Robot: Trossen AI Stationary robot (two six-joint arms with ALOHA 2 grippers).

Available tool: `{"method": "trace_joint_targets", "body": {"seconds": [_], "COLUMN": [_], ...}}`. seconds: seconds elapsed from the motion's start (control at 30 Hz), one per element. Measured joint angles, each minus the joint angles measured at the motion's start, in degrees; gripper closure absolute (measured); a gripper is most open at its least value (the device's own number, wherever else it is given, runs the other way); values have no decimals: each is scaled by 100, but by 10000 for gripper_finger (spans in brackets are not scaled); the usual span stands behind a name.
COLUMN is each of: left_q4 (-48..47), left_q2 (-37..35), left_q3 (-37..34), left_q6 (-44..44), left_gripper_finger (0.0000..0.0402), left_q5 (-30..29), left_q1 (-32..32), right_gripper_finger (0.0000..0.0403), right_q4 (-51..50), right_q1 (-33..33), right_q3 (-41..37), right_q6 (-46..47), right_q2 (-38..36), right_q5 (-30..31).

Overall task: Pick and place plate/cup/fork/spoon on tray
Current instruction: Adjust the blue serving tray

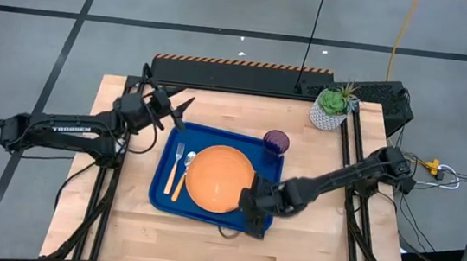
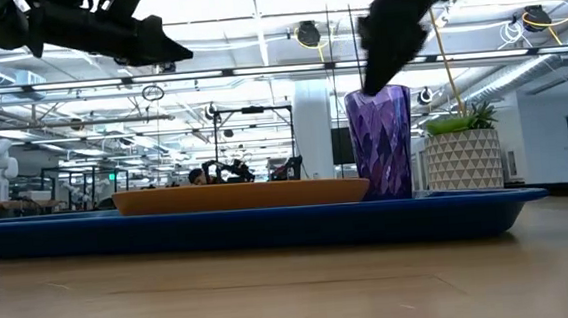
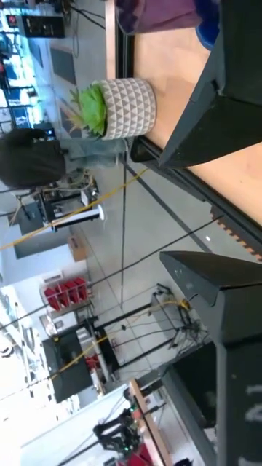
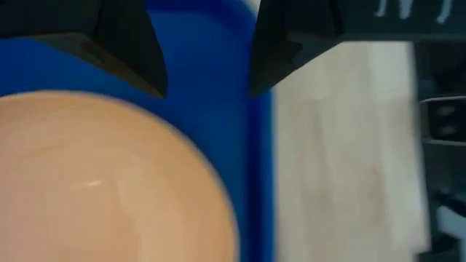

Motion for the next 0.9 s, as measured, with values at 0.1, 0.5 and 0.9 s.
{"method": "trace_joint_targets", "body": {"seconds": [0.1, 0.5, 0.9], "left_q4": [-62, 162, 166], "left_q2": [2, 4, 4], "left_q3": [0, 0, 0], "left_q6": [-166, -354, -345], "left_gripper_finger": [202, 202, 202], "left_q5": [8, 10, 7], "left_q1": [91, 147, 143], "right_gripper_finger": [218, 218, 218], "right_q4": [-32, 59, -129], "right_q1": [338, 1061, 1078], "right_q3": [0, 0, 0], "right_q6": [502, 1488, 1280], "right_q2": [70, 925, 1161], "right_q5": [-249, 74, 392]}}
